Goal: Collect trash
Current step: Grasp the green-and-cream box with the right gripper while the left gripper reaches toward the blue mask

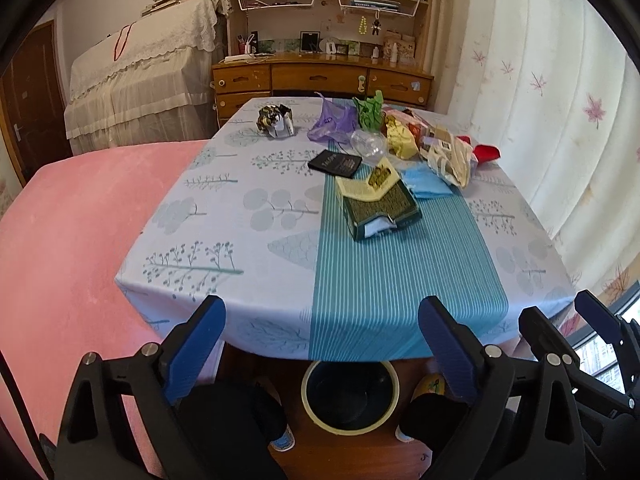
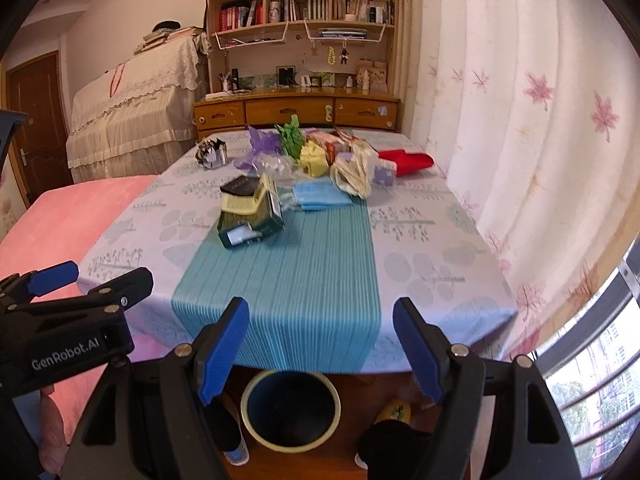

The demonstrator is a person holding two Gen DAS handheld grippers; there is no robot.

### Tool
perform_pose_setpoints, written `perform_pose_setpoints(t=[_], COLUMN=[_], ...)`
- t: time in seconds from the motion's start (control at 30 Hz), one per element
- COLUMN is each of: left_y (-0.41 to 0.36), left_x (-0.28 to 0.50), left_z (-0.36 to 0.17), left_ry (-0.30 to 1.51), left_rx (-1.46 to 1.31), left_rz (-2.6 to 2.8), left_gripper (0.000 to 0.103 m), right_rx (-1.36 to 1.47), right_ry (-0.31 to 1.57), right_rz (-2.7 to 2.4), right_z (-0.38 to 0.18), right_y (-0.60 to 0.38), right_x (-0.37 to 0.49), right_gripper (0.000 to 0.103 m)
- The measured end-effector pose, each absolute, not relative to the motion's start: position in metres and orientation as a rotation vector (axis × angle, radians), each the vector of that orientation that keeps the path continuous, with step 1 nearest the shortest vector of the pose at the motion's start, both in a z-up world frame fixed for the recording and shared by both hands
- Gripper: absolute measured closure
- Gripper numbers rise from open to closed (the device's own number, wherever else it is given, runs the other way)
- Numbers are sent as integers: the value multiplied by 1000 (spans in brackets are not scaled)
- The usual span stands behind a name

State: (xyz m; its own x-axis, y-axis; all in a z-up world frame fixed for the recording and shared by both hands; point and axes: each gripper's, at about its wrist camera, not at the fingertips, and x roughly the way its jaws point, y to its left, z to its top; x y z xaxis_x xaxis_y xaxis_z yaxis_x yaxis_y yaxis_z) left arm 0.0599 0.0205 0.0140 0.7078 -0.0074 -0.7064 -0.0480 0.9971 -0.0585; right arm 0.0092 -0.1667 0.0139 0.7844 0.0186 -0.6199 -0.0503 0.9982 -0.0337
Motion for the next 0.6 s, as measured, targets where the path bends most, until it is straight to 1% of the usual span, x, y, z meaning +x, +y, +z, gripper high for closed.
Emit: perform_pose_setpoints(t=[0.2,0.23,0.27,0.3,0.43,0.6], left_y=[34,36,39,43,63,72], left_x=[100,109,115,123,155,181], left_z=[17,17,15,14,4,-6], left_ry=[803,813,820,829,869,877], left_rx=[-65,-63,-63,-67,-104,-69], left_rz=[29,32,36,43,64,77], left_gripper=[8,12,20,22,23,23], right_rx=[-6,-9,-17,-22,-10,0], right_ry=[698,704,707,710,747,813], right_rz=[128,144,147,151,200,231], right_z=[24,25,26,25,19,1], right_y=[-162,-160,-157,-154,-145,-137], right_x=[55,66,73,81,113,155], right_gripper=[28,28,28,28,28,28])
